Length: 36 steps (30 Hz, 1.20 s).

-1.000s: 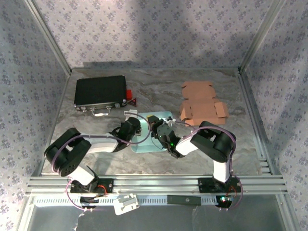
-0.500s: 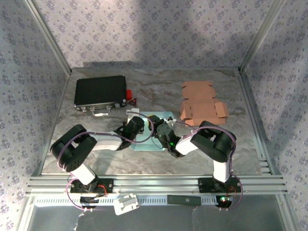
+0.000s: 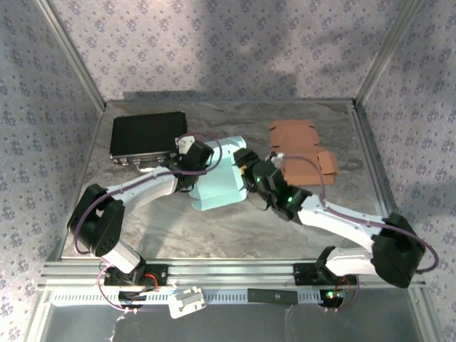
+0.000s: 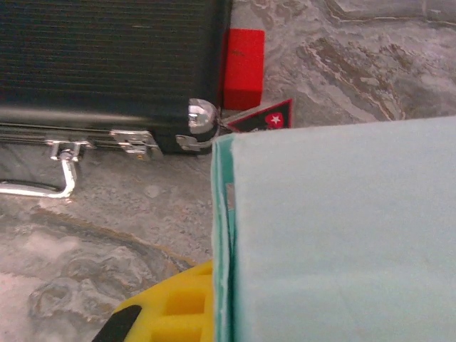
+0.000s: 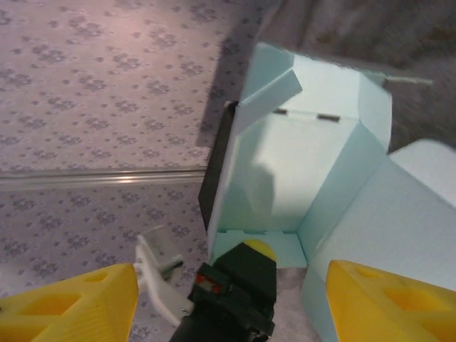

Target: Fold the paper box

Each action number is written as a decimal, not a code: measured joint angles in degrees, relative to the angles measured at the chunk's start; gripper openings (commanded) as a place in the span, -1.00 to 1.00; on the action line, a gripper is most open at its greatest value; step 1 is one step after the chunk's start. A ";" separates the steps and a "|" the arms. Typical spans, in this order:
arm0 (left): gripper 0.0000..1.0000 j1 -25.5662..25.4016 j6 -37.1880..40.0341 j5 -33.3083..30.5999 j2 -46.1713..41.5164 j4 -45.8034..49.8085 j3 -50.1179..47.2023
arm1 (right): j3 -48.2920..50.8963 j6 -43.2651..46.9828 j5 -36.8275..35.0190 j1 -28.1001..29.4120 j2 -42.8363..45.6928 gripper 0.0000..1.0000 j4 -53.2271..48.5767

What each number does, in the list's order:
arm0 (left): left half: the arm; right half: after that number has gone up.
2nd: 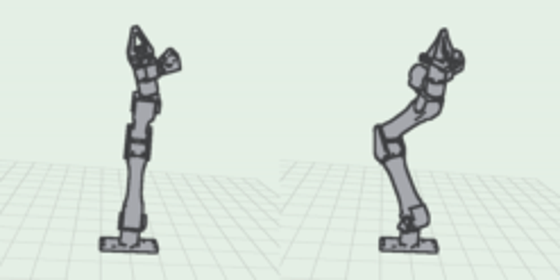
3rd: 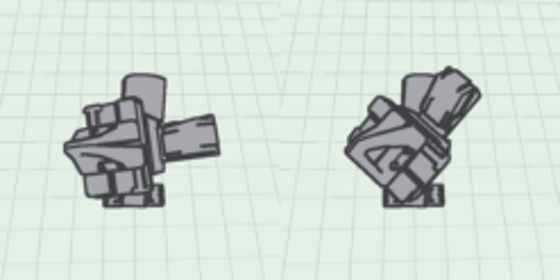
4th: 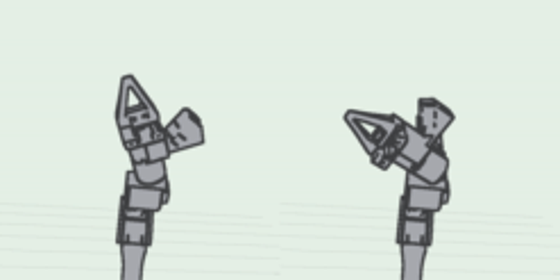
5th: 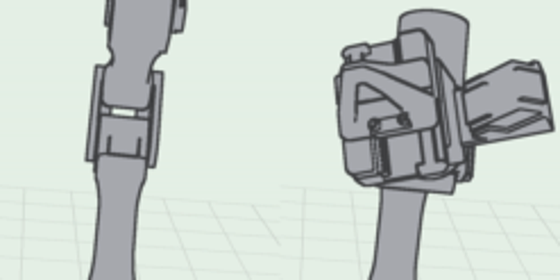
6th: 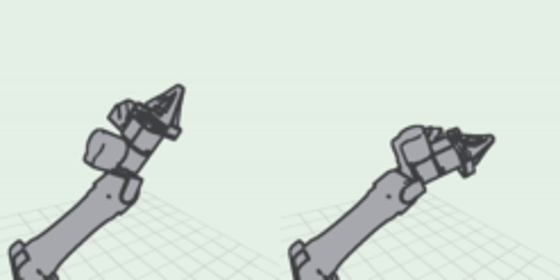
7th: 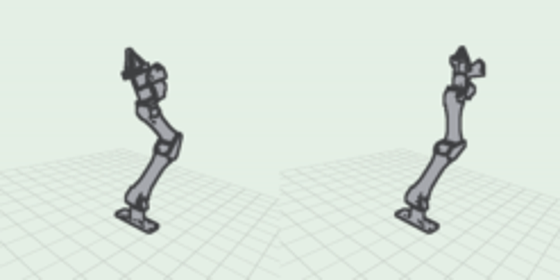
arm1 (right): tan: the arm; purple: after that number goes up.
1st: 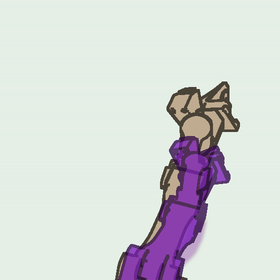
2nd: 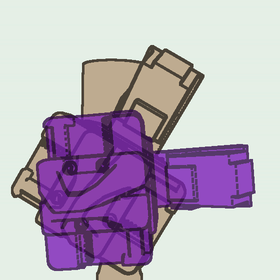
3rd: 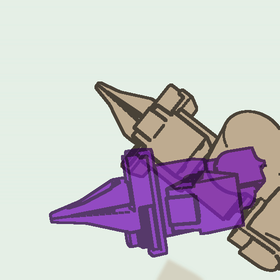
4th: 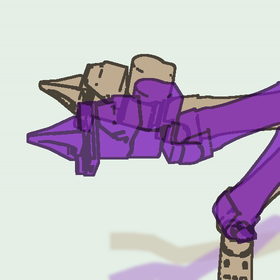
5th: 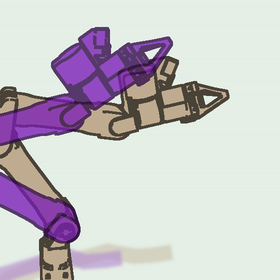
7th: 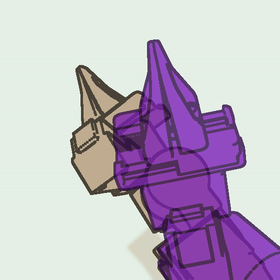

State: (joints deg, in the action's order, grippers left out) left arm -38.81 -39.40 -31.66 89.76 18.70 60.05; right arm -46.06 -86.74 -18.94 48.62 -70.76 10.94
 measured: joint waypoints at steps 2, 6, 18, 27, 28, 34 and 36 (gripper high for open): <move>-1.00 0.33 -1.27 1.16 0.00 4.92 2.60 | -4.61 3.85 2.40 -3.06 0.48 0.36 -5.46; -1.00 0.28 -2.99 3.67 0.00 12.57 4.98 | -12.22 9.88 7.19 -8.46 -2.27 0.33 -14.14; -1.00 0.02 -4.26 6.84 -0.02 20.70 7.41 | -24.41 15.87 17.35 -11.39 -16.31 0.26 -21.94; -1.00 -0.74 -4.72 6.88 -1.18 21.75 7.43 | -24.92 15.82 18.03 -10.51 -20.98 0.24 -21.03; -1.00 -0.90 -4.72 6.86 -1.42 21.77 7.43 | -25.29 15.85 18.25 -10.62 -21.66 0.24 -21.05; -1.00 -1.20 -4.74 6.86 -1.99 21.84 7.45 | -26.64 15.82 19.30 -10.43 -24.30 0.24 -20.41; -1.00 -1.36 -4.74 6.86 -1.99 21.81 7.56 | -26.64 15.80 19.67 -10.08 -24.44 0.23 -19.98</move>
State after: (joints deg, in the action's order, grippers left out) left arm -40.16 -44.14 -24.80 87.77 40.51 67.61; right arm -72.71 -70.94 0.73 38.54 -95.20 -9.04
